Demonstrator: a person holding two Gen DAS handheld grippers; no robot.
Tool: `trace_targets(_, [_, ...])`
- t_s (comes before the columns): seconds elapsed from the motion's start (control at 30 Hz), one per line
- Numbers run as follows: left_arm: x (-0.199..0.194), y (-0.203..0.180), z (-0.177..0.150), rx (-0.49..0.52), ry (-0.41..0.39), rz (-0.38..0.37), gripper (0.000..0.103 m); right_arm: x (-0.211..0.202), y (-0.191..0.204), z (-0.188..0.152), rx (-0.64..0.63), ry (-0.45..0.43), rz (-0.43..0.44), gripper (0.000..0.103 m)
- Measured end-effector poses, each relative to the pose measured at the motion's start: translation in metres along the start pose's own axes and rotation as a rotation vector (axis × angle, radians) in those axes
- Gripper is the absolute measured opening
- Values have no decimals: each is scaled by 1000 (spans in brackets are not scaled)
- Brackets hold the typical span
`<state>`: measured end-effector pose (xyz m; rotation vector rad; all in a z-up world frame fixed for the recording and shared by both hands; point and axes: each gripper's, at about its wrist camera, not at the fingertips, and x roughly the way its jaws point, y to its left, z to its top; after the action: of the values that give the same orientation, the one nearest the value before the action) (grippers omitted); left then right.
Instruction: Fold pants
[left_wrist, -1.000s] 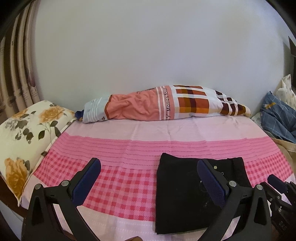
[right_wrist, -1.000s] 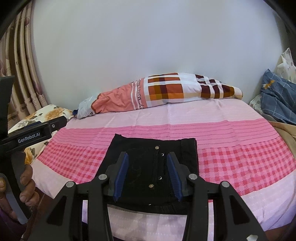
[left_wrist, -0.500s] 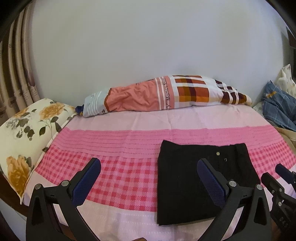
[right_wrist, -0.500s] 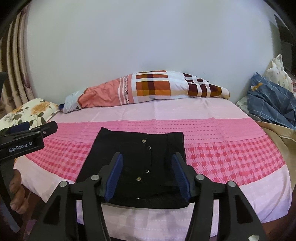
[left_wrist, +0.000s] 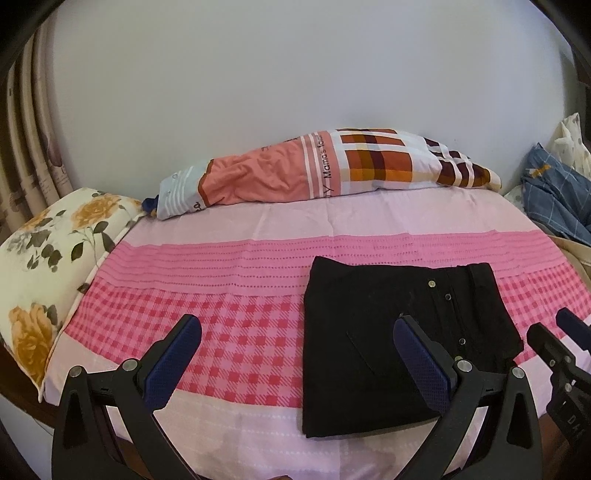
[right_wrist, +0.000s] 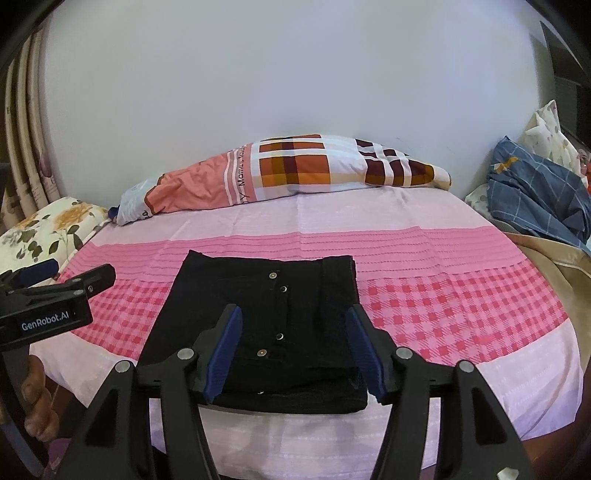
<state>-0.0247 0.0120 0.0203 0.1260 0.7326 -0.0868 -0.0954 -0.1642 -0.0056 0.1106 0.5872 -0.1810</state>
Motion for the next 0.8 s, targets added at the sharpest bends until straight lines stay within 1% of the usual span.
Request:
trace_targets(0.33, [10,2,-8,-28,48,-16,103,0,-2,-1,5,-4,-8,59])
trace_targets(0.47, [11,2,-8,-31,53,-19,103,0,-2,-1,6,-2,-8,61])
trace_targets(0.8, [12,2,-9,-32,57,-21,103,0,-1,-2,7,-3,-10,62])
